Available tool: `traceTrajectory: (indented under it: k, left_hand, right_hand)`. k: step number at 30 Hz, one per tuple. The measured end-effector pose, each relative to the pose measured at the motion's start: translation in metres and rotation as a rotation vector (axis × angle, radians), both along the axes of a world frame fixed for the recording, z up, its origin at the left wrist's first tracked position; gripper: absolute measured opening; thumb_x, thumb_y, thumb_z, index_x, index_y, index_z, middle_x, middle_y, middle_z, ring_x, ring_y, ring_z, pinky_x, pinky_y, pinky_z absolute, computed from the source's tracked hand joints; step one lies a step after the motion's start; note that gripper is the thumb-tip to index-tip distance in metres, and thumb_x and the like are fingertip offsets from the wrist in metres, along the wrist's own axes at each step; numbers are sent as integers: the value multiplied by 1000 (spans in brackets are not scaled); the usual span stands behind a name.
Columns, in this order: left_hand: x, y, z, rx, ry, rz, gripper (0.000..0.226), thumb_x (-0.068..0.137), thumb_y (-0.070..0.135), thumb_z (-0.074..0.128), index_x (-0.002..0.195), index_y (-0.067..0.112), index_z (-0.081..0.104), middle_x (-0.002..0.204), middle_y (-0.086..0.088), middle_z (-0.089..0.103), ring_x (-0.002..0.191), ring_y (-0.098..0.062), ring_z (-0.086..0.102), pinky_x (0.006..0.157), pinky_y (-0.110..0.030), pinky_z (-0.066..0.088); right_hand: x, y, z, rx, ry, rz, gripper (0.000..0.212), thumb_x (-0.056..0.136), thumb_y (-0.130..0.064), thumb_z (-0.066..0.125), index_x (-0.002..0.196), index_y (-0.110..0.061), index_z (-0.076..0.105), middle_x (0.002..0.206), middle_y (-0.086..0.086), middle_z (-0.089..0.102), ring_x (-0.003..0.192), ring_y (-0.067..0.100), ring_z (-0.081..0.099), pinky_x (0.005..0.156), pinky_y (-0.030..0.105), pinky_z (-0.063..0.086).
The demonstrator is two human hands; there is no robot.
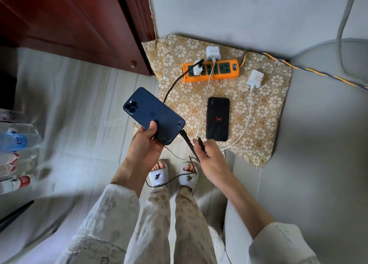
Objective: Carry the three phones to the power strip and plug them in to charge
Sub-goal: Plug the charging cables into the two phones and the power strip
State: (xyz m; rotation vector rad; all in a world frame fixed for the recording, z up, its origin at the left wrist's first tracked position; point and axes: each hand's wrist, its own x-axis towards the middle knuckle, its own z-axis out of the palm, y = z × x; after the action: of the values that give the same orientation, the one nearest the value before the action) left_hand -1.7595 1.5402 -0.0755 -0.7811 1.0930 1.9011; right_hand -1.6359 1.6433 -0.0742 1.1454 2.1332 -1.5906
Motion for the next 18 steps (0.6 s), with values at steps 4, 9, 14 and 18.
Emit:
traceTrajectory:
  k: [4,9,14,18]
  left_hand:
    - [1,0,0,-3,16,-12,19,95,7,38,101,14,55,101,0,64,92,-14,62,59,-26,58]
    - [2,1,1,8,7,-13,20,95,7,39,98,13,58,90,2,70,80,-11,68,56,-26,57]
    - [2,-1,0,6,11,-21,20,95,7,39,97,12,58,81,4,74,79,-10,68,59,-24,58]
    - [6,-2,-1,2,-4,-26,20,96,7,38,97,11,57,86,1,71,83,-12,66,62,-23,58]
  right_hand:
    - [-1,-2,4,-16,-38,62,29,96,-29,40,119,-18,53,79,-5,56,69,2,51,62,13,39]
    - [-3,-6,9,-157,23,87,32,96,-43,27,112,-29,51,77,-20,51,67,-8,45,72,17,33]
    - [-6,-8,12,-69,135,52,27,97,-21,39,76,-27,55,45,-27,49,40,6,32,44,16,27]
    - [-2,-8,8,-67,126,61,25,96,-21,41,95,-13,65,40,-21,46,40,6,27,42,17,22]
